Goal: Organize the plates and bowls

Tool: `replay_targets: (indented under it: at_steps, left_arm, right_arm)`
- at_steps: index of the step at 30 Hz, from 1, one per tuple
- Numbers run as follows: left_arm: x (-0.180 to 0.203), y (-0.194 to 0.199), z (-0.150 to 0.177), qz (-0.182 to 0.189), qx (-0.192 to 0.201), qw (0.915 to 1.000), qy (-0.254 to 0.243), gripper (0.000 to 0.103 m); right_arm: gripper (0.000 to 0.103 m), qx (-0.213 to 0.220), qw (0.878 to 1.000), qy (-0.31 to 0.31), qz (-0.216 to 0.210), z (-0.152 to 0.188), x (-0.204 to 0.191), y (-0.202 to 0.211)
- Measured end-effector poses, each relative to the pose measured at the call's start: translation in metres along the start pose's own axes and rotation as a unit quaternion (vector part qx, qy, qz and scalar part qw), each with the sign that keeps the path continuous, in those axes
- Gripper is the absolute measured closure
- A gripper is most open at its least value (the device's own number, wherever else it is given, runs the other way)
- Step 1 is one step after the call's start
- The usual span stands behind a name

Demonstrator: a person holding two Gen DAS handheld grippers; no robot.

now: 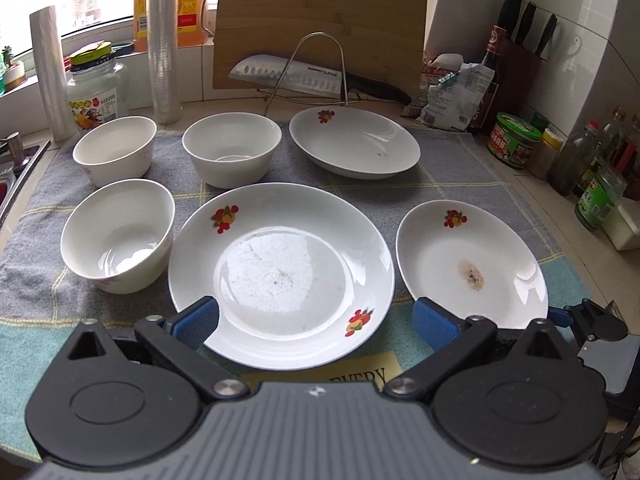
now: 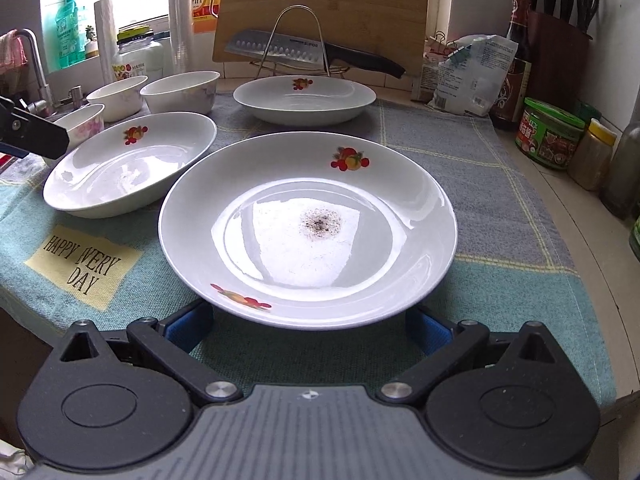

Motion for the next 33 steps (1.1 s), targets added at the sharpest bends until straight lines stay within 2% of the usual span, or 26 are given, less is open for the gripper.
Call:
replay_targets:
  at_steps: [7,14,19,27,33]
  left_arm:
    - [0.004,-0.015,-0.005,0.039,-0.013,0.9989,-0.023,0.001]
    - [0.02,-0.024,-0.01,0.037,-0.022,0.9966,-0.07,0.001]
    - [0.036,-0.032,-0.021,0.061,-0.022,0.9942,-0.086,0.001]
    - [0.058,-0.049,-0.045,0.066,-0.012,0.9937,-0.09,0.001]
    - [0.077,-0.069,-0.058,0.089,-0.031,0.9902,-0.103,0.001]
  right_arm:
    - [0.0,0.019,1.0,-0.003,0.001,-0.001,0.001,-0.002]
    - [0.0,0.026,1.0,-0.003,0.005,-0.001,0.0,0.0]
    - [0.0,0.014,1.0,0.013,-0.012,-0.003,0.001,-0.003]
    - [0.0,0.013,0.998,0.047,-0.046,-0.003,0.005,-0.004]
    - [0.0,0.015,0.997,0.057,-0.056,-0.001,0.009,-0.002]
Point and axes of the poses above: each gripper's, at about its wrist camera, not at the fingertips, and y roughly against the way its jaws point, x to its right, z to its underside, the point moved 9 cm from there along -y, roughly the way its jaws point, and after that the axes turned 2 degrees about -x, right-handed, at the moved point
